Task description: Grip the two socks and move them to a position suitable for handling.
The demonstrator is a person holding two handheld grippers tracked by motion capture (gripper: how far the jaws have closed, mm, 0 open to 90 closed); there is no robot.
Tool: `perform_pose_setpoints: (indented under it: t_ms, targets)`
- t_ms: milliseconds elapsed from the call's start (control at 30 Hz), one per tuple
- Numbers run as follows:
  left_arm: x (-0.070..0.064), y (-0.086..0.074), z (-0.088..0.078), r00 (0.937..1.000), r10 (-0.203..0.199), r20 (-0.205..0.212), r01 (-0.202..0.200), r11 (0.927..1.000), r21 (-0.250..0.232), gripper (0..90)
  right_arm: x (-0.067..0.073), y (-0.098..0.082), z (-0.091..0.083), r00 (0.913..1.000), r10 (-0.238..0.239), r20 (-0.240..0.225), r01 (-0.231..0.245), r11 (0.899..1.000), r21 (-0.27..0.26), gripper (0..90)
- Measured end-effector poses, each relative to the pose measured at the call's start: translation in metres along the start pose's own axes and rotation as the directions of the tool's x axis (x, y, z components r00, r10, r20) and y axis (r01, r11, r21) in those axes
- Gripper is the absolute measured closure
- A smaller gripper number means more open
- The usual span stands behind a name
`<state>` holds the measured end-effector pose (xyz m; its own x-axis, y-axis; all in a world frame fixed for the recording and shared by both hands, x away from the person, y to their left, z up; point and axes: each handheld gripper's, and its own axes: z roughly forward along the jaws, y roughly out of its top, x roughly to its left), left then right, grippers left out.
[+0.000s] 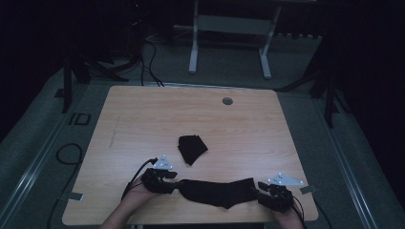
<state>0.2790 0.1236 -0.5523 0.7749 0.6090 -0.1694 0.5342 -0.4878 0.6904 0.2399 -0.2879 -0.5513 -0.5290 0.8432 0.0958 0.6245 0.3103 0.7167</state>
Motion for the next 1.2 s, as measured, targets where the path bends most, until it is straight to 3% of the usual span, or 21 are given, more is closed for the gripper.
perform_pose_setpoints:
  t_ms: [133, 267, 333, 600, 833, 1200]
  targets:
    - [0.002, -0.004, -0.015, 0.9997, -0.01, -0.021, 0.008, 0.9977, -0.067, 42.3, -0.004, 0.009, -0.006, 1.0, 0.0, -0.006, 0.0, 1.0, -0.02, 48.2]
    - [-0.002, -0.013, -0.027, 0.9996, 0.024, -0.013, -0.026, 0.9869, -0.159, 40.2, -0.003, 0.022, -0.007, 0.9999, -0.011, 0.003, 0.011, 0.999, -0.043, 41.3]
    - [-0.004, -0.018, -0.029, 0.9994, 0.031, -0.012, -0.033, 0.983, -0.181, 40.2, -0.001, 0.031, -0.004, 0.9997, -0.021, -0.011, 0.021, 0.999, -0.045, 38.6]
    - [0.005, -0.033, -0.034, 0.999, -0.022, -0.039, 0.014, 0.9821, -0.188, 36.6, 0.01, 0.07, 0.016, 0.9945, -0.086, -0.06, 0.082, 0.994, -0.066, 33.2]
    - [0.006, -0.038, -0.034, 0.9978, -0.016, -0.065, 0.004, 0.9846, -0.175, 36.7, 0.022, 0.102, 0.043, 0.9866, -0.123, -0.106, 0.117, 0.991, -0.069, 29.6]
    - [0.005, -0.039, -0.031, 0.9982, -0.022, -0.056, 0.012, 0.9841, -0.177, 36.7, 0.044, 0.136, 0.08, 0.9707, -0.188, -0.15, 0.187, 0.982, -0.019, 28.1]
